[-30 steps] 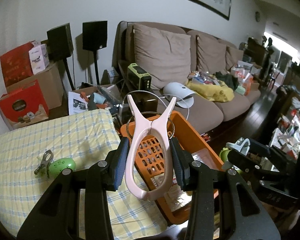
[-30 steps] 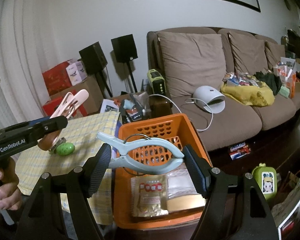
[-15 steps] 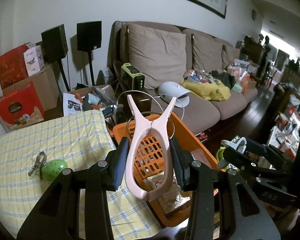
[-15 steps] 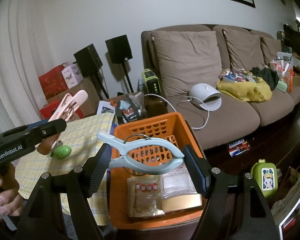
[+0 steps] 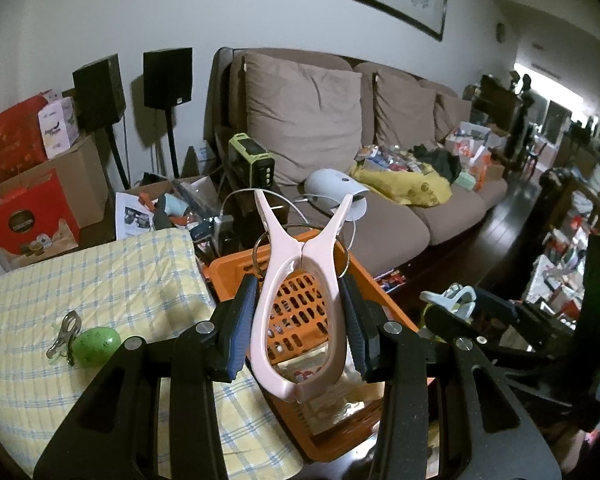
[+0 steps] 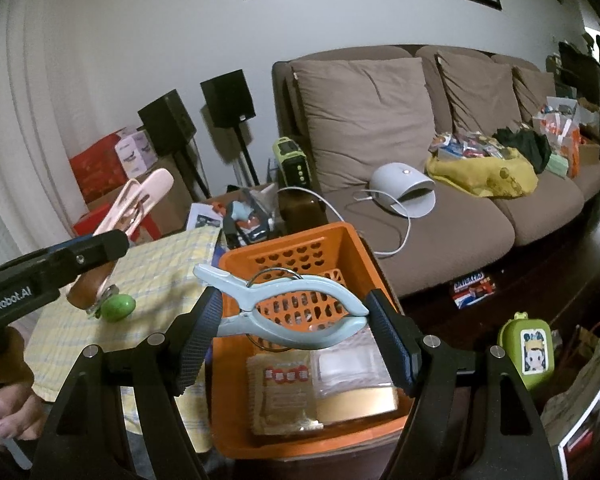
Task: Organize objects
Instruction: 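Move the pink clip over the basket with the left gripper while the right brings the grey clip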
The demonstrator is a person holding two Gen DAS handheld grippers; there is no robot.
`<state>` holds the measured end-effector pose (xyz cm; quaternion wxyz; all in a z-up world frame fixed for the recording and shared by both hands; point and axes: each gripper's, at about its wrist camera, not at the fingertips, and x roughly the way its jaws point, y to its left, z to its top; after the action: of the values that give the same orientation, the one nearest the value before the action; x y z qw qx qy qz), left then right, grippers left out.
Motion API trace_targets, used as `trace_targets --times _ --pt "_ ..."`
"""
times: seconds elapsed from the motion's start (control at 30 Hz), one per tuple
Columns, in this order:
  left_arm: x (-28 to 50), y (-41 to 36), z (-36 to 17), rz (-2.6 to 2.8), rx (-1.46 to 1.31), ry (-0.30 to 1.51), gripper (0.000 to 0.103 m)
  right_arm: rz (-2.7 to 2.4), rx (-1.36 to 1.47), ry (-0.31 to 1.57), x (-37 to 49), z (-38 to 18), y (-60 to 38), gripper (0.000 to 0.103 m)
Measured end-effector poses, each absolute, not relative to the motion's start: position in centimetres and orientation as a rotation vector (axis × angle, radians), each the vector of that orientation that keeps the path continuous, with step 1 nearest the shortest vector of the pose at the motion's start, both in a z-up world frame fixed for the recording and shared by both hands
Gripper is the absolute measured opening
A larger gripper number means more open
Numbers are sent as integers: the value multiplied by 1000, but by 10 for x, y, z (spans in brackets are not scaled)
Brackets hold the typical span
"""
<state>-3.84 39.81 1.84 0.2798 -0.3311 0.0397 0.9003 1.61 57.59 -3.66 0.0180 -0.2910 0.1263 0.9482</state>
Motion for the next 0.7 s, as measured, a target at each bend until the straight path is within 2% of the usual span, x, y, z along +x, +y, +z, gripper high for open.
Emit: trace_targets --times 0.7 --pt "-45 412 9 2424 -902 138 39 2924 -874 403 18 -36 581 75"
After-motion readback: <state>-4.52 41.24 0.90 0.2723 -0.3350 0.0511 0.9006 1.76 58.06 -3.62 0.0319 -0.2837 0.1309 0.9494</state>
